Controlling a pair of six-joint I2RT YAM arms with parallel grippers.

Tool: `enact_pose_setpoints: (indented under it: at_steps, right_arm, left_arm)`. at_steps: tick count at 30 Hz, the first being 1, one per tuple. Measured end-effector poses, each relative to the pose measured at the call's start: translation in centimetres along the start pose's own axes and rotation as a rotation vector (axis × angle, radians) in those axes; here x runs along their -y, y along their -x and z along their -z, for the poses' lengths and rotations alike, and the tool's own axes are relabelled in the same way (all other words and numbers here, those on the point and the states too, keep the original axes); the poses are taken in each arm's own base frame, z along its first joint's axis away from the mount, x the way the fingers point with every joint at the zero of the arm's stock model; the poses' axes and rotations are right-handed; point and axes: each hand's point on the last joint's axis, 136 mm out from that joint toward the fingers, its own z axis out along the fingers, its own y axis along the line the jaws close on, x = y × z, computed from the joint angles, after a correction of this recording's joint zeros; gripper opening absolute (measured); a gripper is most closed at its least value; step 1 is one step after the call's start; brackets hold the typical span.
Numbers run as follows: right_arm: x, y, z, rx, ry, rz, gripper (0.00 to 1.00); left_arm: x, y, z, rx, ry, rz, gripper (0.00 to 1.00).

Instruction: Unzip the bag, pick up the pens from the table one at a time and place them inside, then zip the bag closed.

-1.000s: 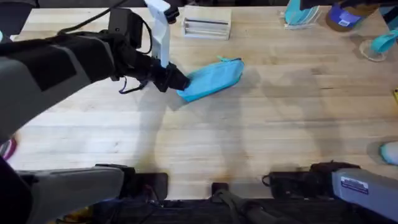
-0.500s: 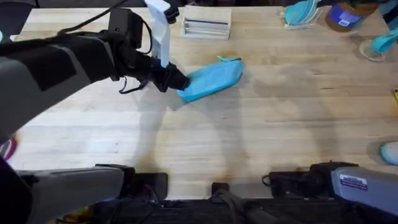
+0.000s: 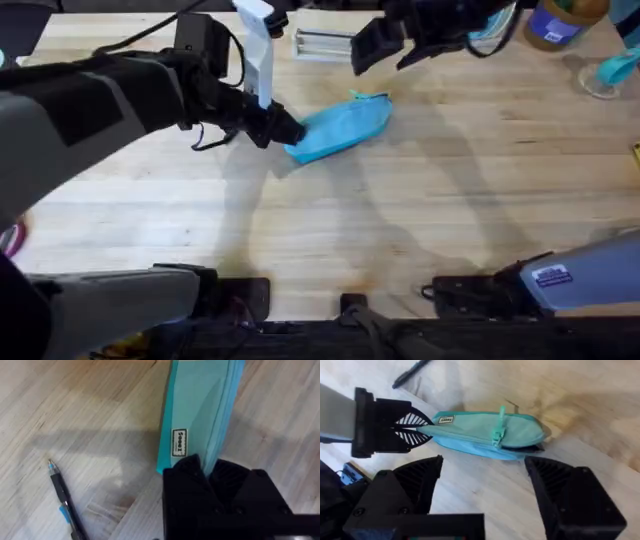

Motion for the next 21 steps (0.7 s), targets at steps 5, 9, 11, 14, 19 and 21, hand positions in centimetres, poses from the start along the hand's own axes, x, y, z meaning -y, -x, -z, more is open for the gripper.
enact_pose_setpoints:
  at_steps: [5, 9, 11, 14, 19, 21]
  right_arm:
    - [0.0, -0.8, -3.0, -0.073, 0.011, -0.003, 0.996]
    - [0.5, -0.8, -4.3, -0.090, 0.012, -0.010, 0.996]
    - [0.6, -0.6, -4.9, -0.089, 0.023, -0.012, 0.996]
    - [0.5, -0.4, -5.8, -0.092, 0.051, -0.016, 0.996]
    - [0.8, -0.8, -7.3, -0.123, 0.067, -0.029, 0.996]
    - [0.9, -1.0, -7.7, -0.133, 0.070, -0.032, 0.996]
  left_arm:
    - [0.0, 0.0, 0.0, 0.000, 0.000, 0.000, 0.041]
    - [0.0, 0.0, 0.0, -0.001, -0.001, 0.001, 0.041]
    - [0.0, -0.1, 0.0, -0.003, -0.002, 0.003, 0.041]
    - [0.1, -0.1, 0.0, -0.004, -0.003, 0.004, 0.041]
    - [0.2, -0.2, 0.0, -0.007, -0.006, 0.007, 0.041]
    - [0.2, -0.2, 0.0, -0.006, -0.007, 0.007, 0.041]
